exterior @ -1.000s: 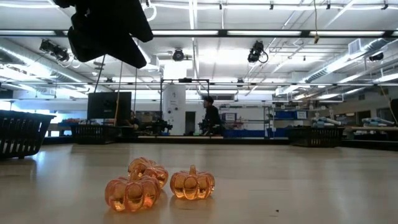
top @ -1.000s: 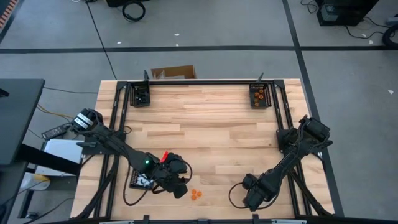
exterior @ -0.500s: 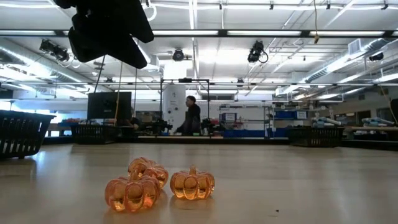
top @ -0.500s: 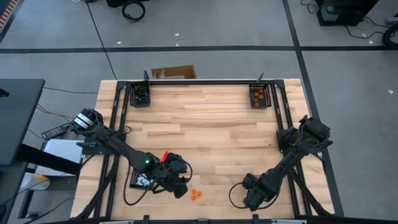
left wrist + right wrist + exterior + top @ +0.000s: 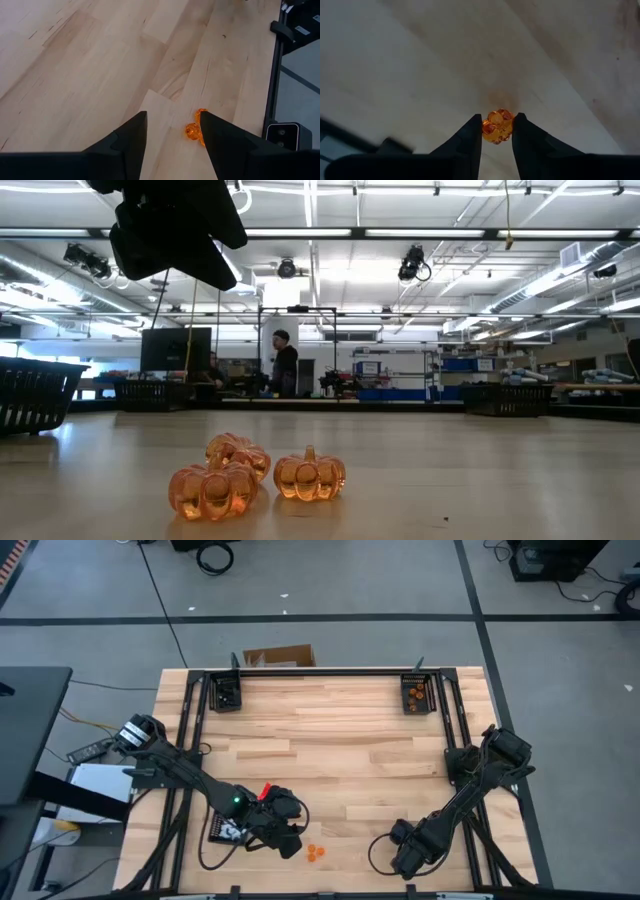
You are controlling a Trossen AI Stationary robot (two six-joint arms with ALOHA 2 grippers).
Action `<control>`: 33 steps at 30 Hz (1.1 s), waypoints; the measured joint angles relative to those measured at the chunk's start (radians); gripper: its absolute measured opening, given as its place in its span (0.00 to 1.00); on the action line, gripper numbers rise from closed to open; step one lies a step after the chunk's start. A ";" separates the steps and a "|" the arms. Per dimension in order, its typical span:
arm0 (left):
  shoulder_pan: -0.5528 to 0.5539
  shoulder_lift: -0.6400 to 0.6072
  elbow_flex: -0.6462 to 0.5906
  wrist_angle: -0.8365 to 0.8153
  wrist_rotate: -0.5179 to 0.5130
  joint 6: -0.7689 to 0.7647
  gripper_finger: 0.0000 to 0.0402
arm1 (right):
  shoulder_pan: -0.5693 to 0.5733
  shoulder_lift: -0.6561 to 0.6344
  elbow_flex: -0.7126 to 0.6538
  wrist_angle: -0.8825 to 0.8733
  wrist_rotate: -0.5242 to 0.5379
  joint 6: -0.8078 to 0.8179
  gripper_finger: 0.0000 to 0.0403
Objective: Sort Halloween decoration
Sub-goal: Put the orange pumpkin toy into the top right black basket
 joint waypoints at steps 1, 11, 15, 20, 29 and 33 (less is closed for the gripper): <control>0.000 0.000 0.000 0.000 0.000 0.000 0.48 | 0.000 -0.005 0.007 -0.009 0.001 -0.002 0.25; 0.020 -0.009 0.000 -0.014 0.002 0.030 0.48 | -0.128 -0.099 0.016 -0.167 0.101 -0.167 0.25; 0.055 -0.041 -0.001 -0.030 0.002 0.052 0.48 | -0.254 -0.166 0.016 -0.285 0.185 -0.321 0.25; 0.111 -0.089 -0.001 -0.053 0.002 0.131 0.48 | -0.485 -0.253 0.016 -0.442 0.306 -0.555 0.25; 0.243 -0.122 0.000 -0.151 0.001 0.242 0.48 | -1.076 -0.393 0.016 -0.482 0.455 -1.070 0.25; 0.324 -0.123 -0.001 -0.209 0.001 0.288 0.48 | -1.350 -0.403 0.016 -0.455 0.473 -1.280 0.25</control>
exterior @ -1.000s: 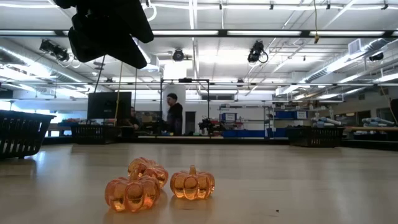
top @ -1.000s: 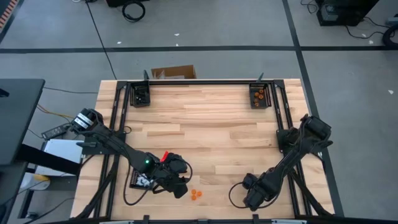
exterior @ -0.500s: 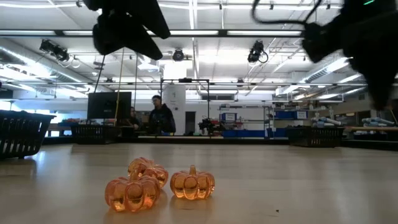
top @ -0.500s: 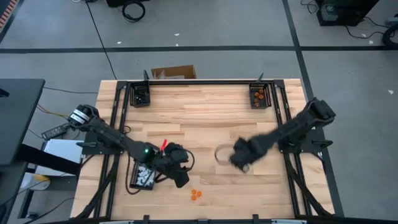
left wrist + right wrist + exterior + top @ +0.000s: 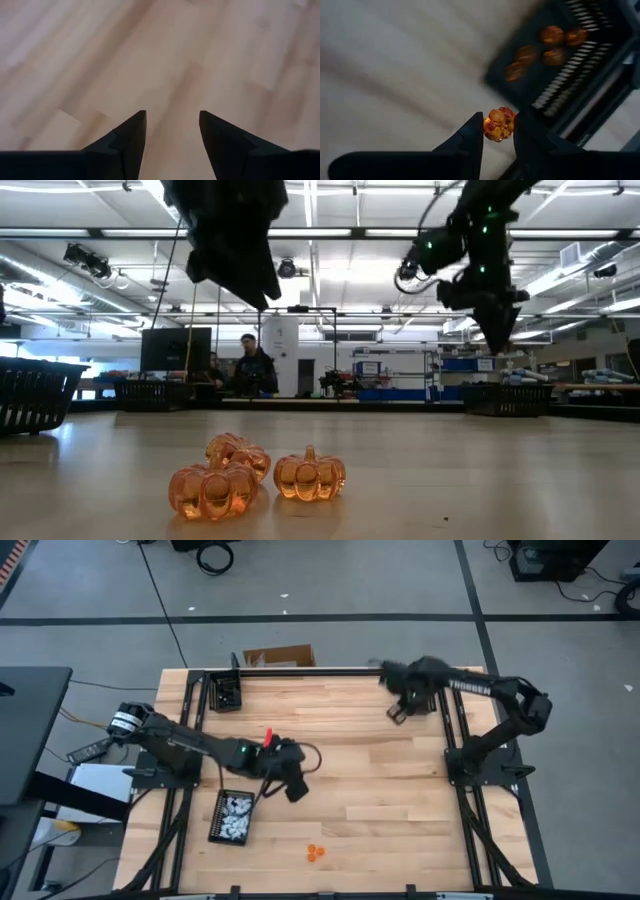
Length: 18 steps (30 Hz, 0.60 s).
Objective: Sort Halloween decoration
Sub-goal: Put the orange pumpkin toy into the top right black basket
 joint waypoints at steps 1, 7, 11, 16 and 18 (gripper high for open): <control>0.021 0.000 0.000 0.001 0.000 0.015 0.48 | -0.066 0.002 0.000 0.012 -0.001 -0.047 0.25; 0.152 0.000 0.000 0.017 0.000 0.115 0.48 | -0.311 0.065 -0.001 0.172 -0.041 -0.252 0.25; 0.239 0.000 0.000 0.023 0.074 0.133 0.48 | -0.382 0.119 -0.001 0.227 -0.069 -0.326 0.33; 0.290 0.000 0.000 0.004 0.129 0.086 0.48 | -0.435 0.166 -0.001 0.256 -0.055 -0.347 0.51; 0.289 -0.003 0.000 -0.007 0.132 0.085 0.48 | -0.440 0.163 -0.001 0.262 -0.045 -0.345 0.58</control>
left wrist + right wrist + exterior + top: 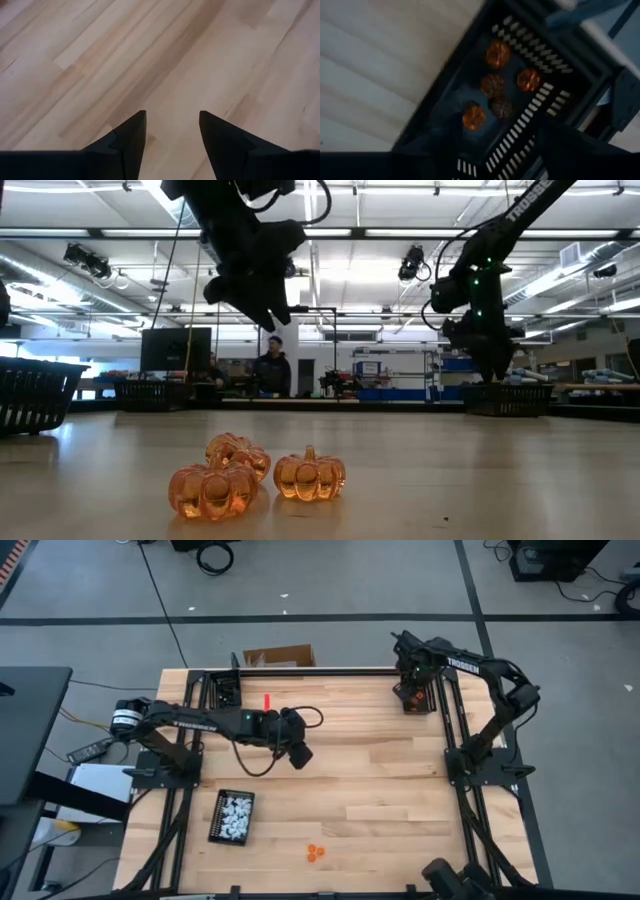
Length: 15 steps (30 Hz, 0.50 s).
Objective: Sort Halloween decoration
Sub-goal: Put the orange pumpkin toy into the top right black basket
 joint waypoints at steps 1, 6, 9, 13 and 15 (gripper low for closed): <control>-0.004 -0.002 0.000 -0.003 0.000 -0.001 0.48 | 0.002 -0.009 0.000 0.008 0.001 0.004 0.60; -0.065 -0.051 0.001 -0.012 0.000 -0.011 0.48 | 0.072 -0.102 0.000 0.019 -0.052 0.047 0.65; -0.116 -0.083 0.001 -0.029 -0.007 -0.047 0.48 | 0.172 -0.161 0.000 0.015 -0.109 0.101 0.64; -0.206 -0.121 0.001 -0.053 -0.042 -0.116 0.48 | 0.377 -0.215 0.000 0.014 -0.117 0.219 0.62; -0.266 -0.129 0.001 -0.053 -0.065 -0.145 0.48 | 0.502 -0.230 0.000 0.020 -0.117 0.306 0.62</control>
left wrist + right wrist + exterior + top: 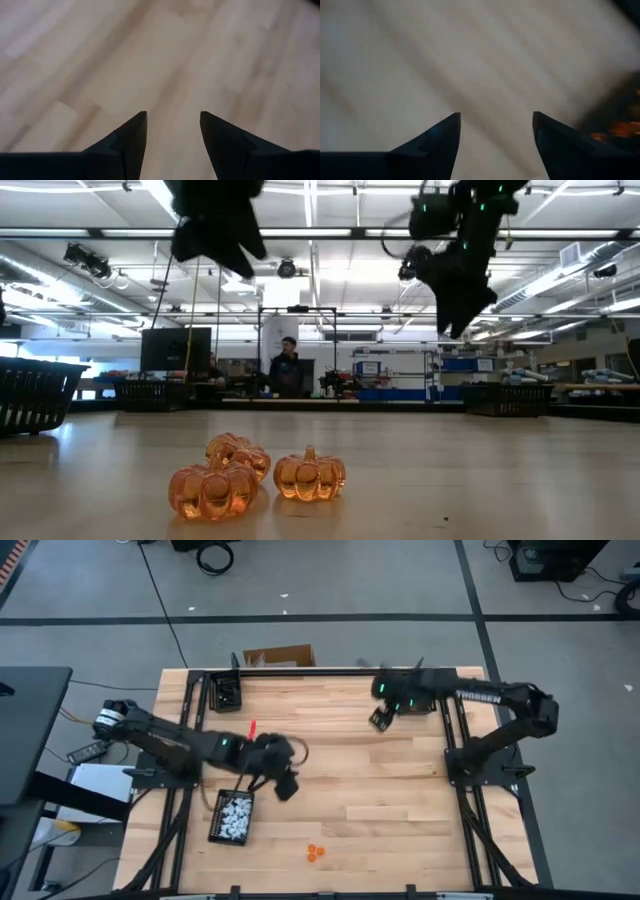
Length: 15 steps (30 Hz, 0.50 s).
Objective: Sort Halloween decoration
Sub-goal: Put the orange pumpkin toy into the top right black basket
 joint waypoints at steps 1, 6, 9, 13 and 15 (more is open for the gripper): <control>-0.031 -0.004 -0.001 -0.008 -0.002 -0.008 0.48 | 0.071 -0.002 0.000 0.006 0.002 0.055 0.61; -0.211 -0.001 -0.001 0.014 -0.024 -0.105 0.48 | 0.420 0.024 0.000 0.127 0.039 0.329 0.61; -0.328 0.020 0.000 0.031 -0.091 -0.147 0.48 | 0.618 0.076 0.000 0.301 0.105 0.386 0.61; -0.451 0.060 0.000 0.042 -0.226 -0.215 0.48 | 0.826 0.184 0.000 0.600 0.131 0.339 0.61; -0.487 0.084 -0.002 0.063 -0.264 -0.246 0.48 | 0.902 0.252 0.000 0.749 0.128 0.309 0.61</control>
